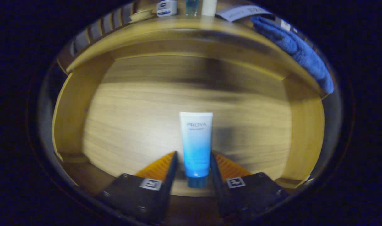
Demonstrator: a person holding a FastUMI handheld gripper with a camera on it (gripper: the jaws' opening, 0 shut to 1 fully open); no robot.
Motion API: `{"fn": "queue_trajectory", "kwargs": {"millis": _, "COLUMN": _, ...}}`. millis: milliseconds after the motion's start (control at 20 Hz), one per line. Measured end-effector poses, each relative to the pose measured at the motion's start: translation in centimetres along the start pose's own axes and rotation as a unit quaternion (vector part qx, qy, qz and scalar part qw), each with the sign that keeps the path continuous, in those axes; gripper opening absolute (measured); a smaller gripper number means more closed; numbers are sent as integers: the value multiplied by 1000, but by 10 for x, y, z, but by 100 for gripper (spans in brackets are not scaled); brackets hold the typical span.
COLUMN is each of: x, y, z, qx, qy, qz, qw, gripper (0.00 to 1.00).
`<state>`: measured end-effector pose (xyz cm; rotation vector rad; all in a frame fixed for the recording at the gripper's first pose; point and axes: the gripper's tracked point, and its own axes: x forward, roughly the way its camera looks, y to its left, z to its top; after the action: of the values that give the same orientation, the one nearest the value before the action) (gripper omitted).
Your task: Pull open the drawer, take out the items inside it, and place them on the countertop above the cabinet.
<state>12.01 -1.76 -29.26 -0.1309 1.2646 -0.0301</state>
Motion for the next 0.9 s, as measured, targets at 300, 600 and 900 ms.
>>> {"fn": "queue_trajectory", "kwargs": {"millis": 300, "x": -32, "y": 5, "z": 14, "qx": 66, "qy": -46, "qz": 39, "qw": 996, "gripper": 38}}
{"fn": "queue_trajectory", "kwargs": {"millis": 600, "x": -92, "y": 5, "z": 33, "qx": 100, "qy": -149, "qz": 111, "qw": 977, "gripper": 38}}
{"fn": "queue_trajectory", "kwargs": {"millis": 900, "x": -163, "y": -13, "z": 67, "qx": 100, "qy": -280, "qz": 110, "qw": 948, "gripper": 38}}
